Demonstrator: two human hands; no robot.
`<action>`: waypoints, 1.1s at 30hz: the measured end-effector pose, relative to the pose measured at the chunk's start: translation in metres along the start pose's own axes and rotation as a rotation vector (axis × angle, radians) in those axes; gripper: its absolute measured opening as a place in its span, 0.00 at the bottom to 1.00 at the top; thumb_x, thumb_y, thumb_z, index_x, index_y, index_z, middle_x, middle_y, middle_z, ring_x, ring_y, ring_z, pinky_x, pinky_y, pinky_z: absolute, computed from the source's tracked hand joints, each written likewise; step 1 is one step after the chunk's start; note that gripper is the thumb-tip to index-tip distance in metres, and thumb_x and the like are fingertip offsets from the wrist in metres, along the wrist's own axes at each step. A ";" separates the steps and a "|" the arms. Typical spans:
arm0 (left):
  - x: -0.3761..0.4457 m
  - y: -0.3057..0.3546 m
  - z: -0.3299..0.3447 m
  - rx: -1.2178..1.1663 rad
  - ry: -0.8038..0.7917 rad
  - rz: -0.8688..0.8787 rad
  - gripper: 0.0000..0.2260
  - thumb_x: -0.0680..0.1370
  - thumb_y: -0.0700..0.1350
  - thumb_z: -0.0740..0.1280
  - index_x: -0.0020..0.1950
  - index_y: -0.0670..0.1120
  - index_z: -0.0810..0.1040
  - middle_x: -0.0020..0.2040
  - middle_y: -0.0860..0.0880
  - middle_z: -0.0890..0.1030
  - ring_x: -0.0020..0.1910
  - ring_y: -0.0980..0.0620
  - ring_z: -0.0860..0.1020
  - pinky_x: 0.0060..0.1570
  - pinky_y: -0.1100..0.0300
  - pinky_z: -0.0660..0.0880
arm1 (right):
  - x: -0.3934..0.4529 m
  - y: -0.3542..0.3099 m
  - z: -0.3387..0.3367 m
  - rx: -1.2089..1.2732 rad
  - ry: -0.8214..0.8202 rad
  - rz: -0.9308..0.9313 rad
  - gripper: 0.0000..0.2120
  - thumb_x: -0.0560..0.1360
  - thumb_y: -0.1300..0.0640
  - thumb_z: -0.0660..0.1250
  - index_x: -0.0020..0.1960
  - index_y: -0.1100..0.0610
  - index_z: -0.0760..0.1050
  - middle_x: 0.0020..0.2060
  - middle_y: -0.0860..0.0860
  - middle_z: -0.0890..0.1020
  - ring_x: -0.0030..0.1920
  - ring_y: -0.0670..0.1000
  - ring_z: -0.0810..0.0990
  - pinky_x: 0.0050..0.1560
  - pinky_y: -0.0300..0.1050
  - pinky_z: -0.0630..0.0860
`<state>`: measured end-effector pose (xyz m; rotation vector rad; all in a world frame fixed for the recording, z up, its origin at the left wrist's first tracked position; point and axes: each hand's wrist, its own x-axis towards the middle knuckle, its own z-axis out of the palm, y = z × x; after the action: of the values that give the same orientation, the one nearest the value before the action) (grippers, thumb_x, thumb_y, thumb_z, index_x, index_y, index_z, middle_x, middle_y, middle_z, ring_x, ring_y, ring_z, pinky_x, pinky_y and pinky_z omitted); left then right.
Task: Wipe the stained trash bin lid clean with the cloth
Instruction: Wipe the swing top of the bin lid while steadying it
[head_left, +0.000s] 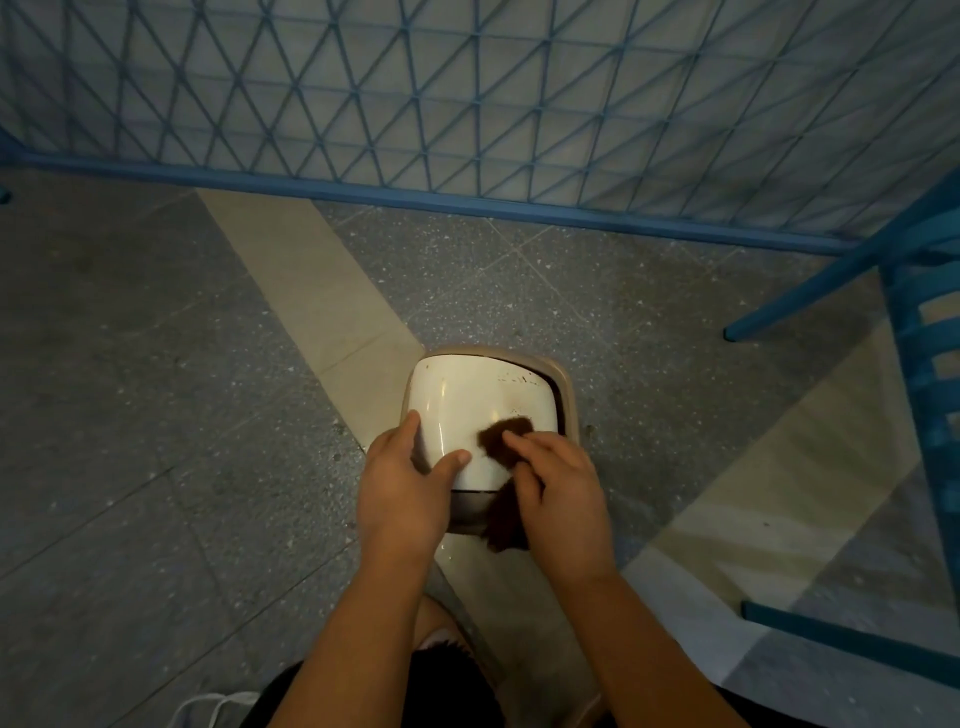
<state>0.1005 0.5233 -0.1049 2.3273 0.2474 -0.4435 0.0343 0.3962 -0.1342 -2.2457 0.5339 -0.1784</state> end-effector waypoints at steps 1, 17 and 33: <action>0.000 0.001 -0.001 0.007 0.000 -0.006 0.32 0.73 0.54 0.71 0.75 0.50 0.65 0.68 0.49 0.71 0.65 0.48 0.71 0.64 0.51 0.70 | 0.004 0.007 -0.004 0.009 -0.003 0.095 0.15 0.77 0.61 0.62 0.62 0.53 0.78 0.57 0.51 0.79 0.56 0.49 0.75 0.60 0.41 0.72; 0.001 0.007 0.001 0.014 -0.041 0.037 0.30 0.75 0.52 0.70 0.75 0.50 0.64 0.69 0.49 0.71 0.63 0.51 0.70 0.61 0.57 0.67 | 0.023 -0.013 -0.005 0.013 0.059 0.063 0.16 0.78 0.60 0.63 0.64 0.55 0.76 0.55 0.52 0.77 0.54 0.50 0.76 0.59 0.41 0.73; 0.001 0.007 0.001 -0.014 -0.049 0.040 0.31 0.74 0.52 0.70 0.75 0.51 0.64 0.68 0.50 0.70 0.60 0.53 0.70 0.60 0.58 0.67 | 0.021 -0.011 -0.001 0.039 0.080 -0.033 0.15 0.75 0.64 0.64 0.60 0.53 0.78 0.55 0.50 0.80 0.57 0.49 0.75 0.60 0.40 0.70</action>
<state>0.1032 0.5180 -0.1016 2.3005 0.1792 -0.4766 0.0567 0.3925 -0.1267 -2.2173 0.5319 -0.2940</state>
